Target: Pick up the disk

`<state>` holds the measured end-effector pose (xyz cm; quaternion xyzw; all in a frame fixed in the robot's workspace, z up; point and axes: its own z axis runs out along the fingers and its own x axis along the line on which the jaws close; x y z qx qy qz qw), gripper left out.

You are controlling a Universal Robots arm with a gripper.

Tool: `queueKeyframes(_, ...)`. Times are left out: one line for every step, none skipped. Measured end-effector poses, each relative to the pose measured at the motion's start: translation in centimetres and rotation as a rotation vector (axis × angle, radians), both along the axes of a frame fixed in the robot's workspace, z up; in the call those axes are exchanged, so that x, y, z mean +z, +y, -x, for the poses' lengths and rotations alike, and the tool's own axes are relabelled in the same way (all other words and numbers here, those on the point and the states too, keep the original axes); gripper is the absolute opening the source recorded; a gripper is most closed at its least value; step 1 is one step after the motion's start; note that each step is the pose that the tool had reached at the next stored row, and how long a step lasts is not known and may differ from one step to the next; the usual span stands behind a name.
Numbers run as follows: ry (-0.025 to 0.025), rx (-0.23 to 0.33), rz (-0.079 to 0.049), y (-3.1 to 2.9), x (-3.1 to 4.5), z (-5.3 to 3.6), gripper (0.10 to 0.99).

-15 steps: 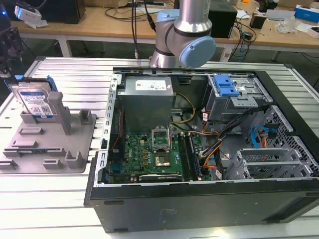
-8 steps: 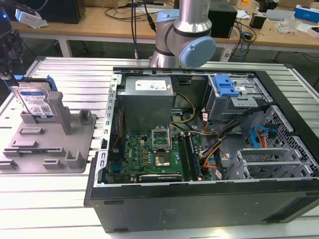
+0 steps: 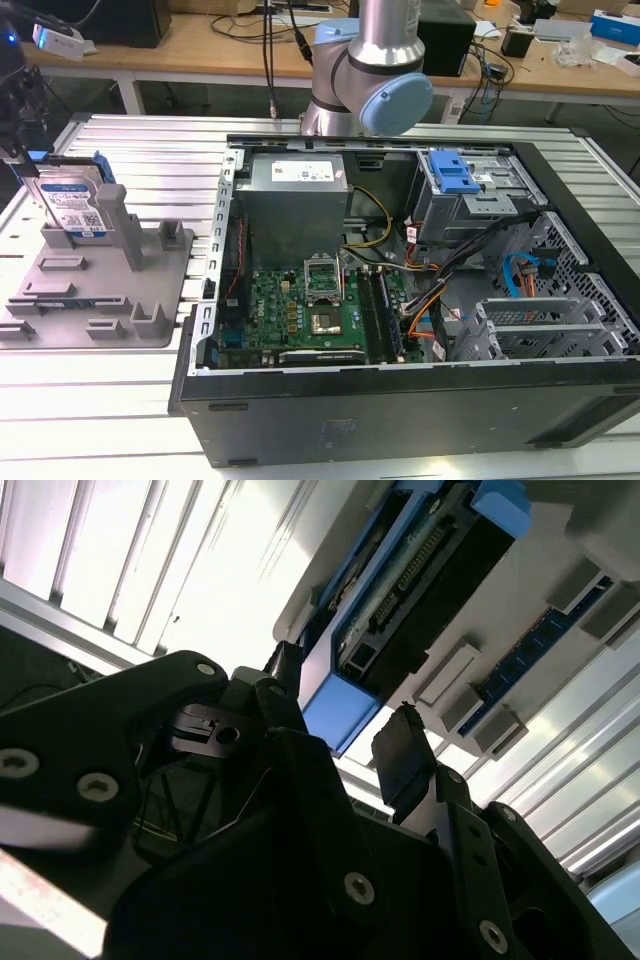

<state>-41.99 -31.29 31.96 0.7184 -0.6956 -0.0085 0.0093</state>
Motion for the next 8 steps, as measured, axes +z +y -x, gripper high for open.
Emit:
queueKeyframes(0.0000, 0.000, 0.000, 0.00, -0.07, 0.00, 0.557)
queueKeyframes(0.0000, 0.000, 0.000, 0.00, -0.14, 0.00, 0.557)
queueKeyframes(0.0000, 0.000, 0.000, 0.00, -0.21, 0.00, 0.557)
queueKeyframes(0.0000, 0.000, 0.000, 0.00, -0.31, 0.00, 0.557)
queueKeyframes(0.0000, 0.000, 0.000, 0.00, -0.38, 0.00, 0.557)
queueKeyframes(0.0000, 0.000, 0.000, 0.00, -0.48, 0.00, 0.557)
queueKeyframes(0.0000, 0.000, 0.000, 0.00, -0.55, 0.00, 0.557)
queueKeyframes(0.0000, 0.000, 0.000, 0.00, -0.63, 0.00, 0.557)
